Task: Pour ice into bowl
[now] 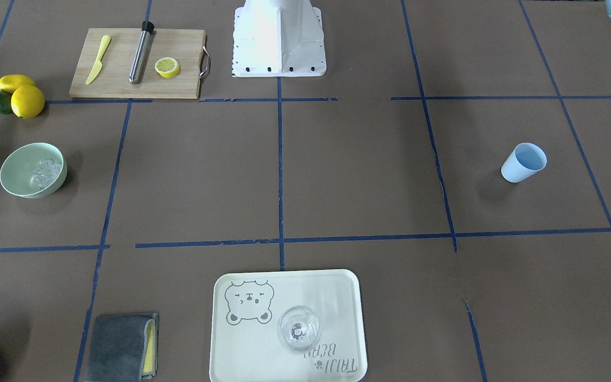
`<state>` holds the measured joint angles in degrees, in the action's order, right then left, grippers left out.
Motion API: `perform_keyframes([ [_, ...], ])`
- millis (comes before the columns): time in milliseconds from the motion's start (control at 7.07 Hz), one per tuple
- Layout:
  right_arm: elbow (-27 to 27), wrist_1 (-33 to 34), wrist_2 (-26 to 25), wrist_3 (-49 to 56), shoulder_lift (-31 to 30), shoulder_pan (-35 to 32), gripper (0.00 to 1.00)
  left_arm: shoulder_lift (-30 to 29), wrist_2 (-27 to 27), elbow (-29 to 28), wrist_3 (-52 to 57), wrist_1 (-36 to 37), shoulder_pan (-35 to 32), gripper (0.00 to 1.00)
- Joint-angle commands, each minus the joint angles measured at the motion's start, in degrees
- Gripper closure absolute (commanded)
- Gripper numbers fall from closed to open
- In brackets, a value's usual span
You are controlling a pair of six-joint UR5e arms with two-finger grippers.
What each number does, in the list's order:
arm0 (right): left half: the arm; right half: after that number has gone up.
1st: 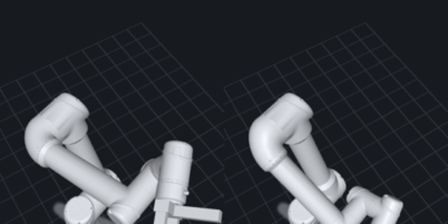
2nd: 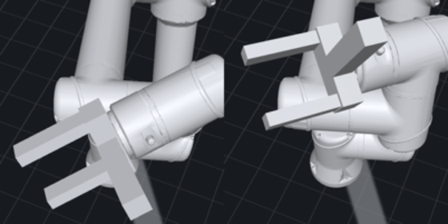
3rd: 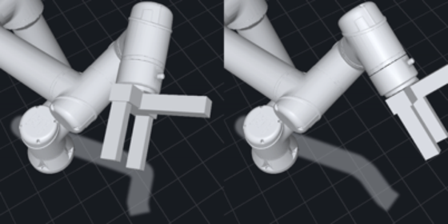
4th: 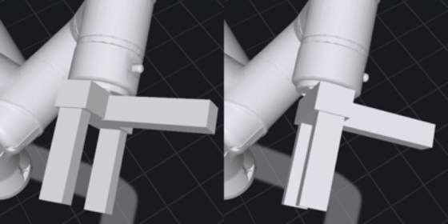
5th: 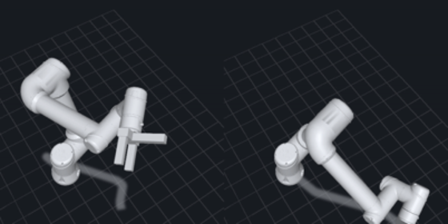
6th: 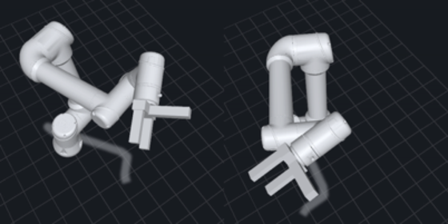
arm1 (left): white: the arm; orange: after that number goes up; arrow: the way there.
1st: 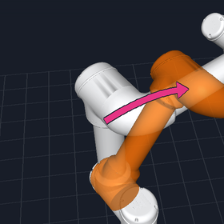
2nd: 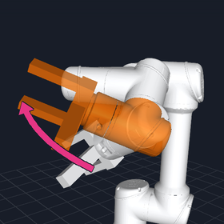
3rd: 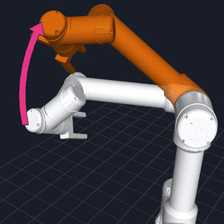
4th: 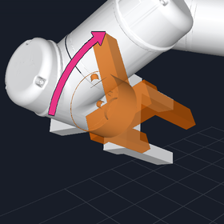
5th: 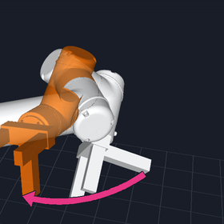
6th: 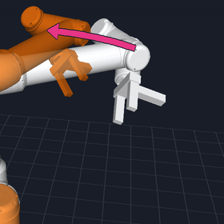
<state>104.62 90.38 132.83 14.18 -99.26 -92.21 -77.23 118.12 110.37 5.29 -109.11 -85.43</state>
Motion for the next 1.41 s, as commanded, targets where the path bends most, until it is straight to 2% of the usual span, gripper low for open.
perform_keyframes([
  [0, -0.46, 0.23, 2.08, -0.2, -0.23, -0.95, 0.0, -7.02, 8.41, -1.19, 4.64, 22.27, -6.05, 0.0],
  [141, -0.64, 0.23, 2.43, -0.38, -0.67, -1.04, 0.0, -7.84, 14.19, -4.17, 4.12, 26.1, -6.24, 0.0],
  [283, -0.82, 0.14, 2.52, -0.56, -0.85, -0.95, 0.0, -7.24, 18.51, -8.72, 4.11, 24.66, -6.24, 0.0],
  [424, -2.56, 0.14, 3.04, -0.65, -0.76, -0.95, 0.0, -7.41, 18.55, -10.16, 4.02, 23.08, -6.16, 0.0],
  [707, -6.25, -0.29, 8.48, -0.65, -0.58, -0.95, 0.0, -7.93, 18.55, -11.23, 3.58, 23.06, -6.16, 0.0],
  [1272, -6.71, -0.3, 8.41, -1.08, -0.32, -1.04, 0.0, -8.29, 18.38, -11.14, 3.67, 23.06, -6.16, 0.0],
])
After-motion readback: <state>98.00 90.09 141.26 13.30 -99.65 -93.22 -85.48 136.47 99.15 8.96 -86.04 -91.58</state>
